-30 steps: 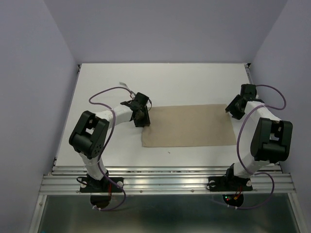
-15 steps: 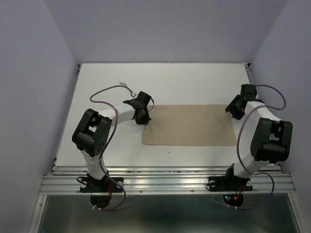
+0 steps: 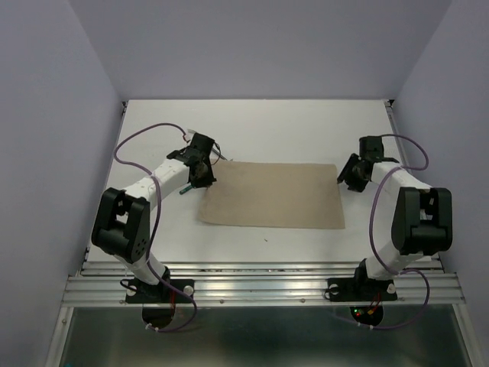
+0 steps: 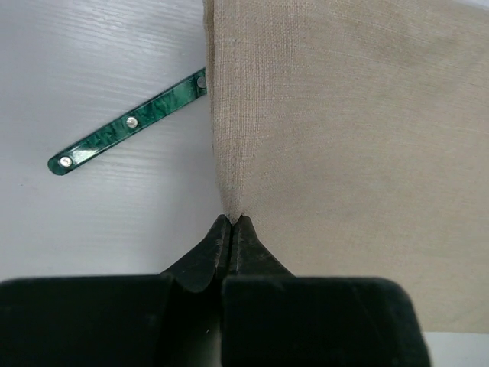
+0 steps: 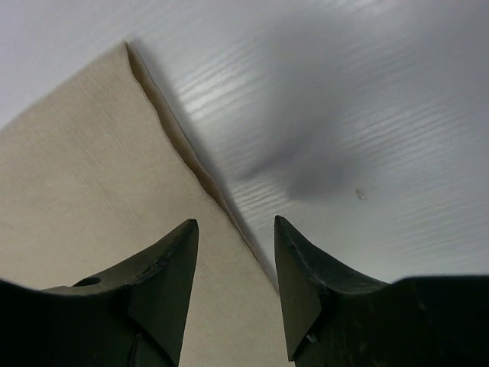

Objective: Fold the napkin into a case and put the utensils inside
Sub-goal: Fold the rectangle-folded napkin at the center of the board.

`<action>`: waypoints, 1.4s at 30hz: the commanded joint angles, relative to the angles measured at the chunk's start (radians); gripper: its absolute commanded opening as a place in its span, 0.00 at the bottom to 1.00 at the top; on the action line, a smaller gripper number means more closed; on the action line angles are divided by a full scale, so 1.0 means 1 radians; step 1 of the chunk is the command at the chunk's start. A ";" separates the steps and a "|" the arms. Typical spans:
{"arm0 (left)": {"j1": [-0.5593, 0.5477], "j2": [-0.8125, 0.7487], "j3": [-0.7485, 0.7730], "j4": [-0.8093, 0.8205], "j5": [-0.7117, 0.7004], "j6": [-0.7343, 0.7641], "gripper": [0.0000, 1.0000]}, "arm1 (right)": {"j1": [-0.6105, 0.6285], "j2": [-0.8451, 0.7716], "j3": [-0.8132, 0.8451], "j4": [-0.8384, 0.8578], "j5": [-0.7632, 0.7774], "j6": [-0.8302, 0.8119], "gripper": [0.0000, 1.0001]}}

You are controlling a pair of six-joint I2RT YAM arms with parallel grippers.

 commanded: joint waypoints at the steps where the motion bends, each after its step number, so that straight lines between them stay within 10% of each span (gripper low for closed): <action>1: 0.018 -0.066 0.038 -0.057 -0.008 0.067 0.00 | 0.040 -0.019 -0.039 -0.003 -0.065 -0.030 0.50; 12: 0.034 -0.118 0.136 -0.102 0.015 0.115 0.00 | 0.112 -0.043 -0.149 0.040 -0.142 -0.024 0.45; 19: 0.031 -0.118 0.216 -0.113 0.100 0.113 0.00 | 0.132 -0.060 -0.183 0.066 -0.133 0.013 0.17; 42: -0.193 0.014 0.419 -0.132 0.140 -0.017 0.00 | 0.416 -0.004 -0.166 0.197 -0.076 0.255 0.13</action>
